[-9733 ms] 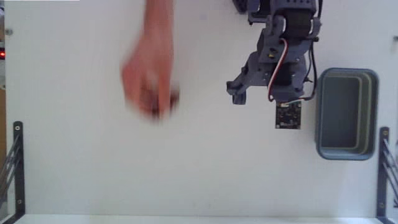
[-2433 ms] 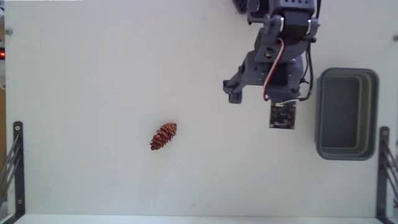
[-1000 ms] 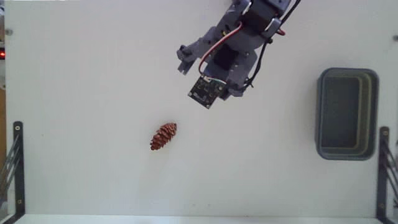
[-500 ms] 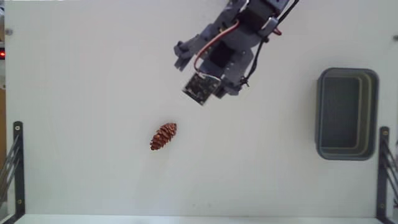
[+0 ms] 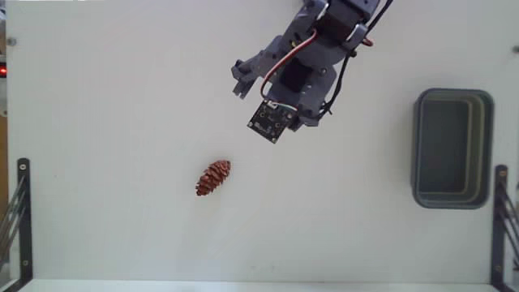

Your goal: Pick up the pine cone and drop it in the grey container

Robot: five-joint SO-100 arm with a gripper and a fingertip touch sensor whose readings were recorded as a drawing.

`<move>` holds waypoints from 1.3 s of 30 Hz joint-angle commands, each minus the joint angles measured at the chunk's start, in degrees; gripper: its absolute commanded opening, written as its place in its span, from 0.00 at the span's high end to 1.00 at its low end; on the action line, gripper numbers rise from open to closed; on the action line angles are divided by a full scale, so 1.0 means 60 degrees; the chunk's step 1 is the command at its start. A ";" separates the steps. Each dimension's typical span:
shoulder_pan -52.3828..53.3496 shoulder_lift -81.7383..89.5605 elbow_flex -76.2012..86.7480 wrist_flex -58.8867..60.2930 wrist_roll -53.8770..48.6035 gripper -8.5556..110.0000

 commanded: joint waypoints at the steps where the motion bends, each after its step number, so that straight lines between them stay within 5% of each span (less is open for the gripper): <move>1: 0.0019 0.0409 0.0049 0.0184 0.0044 0.00; 39: 0.0019 -0.6912 -0.3434 -0.3654 0.0044 0.00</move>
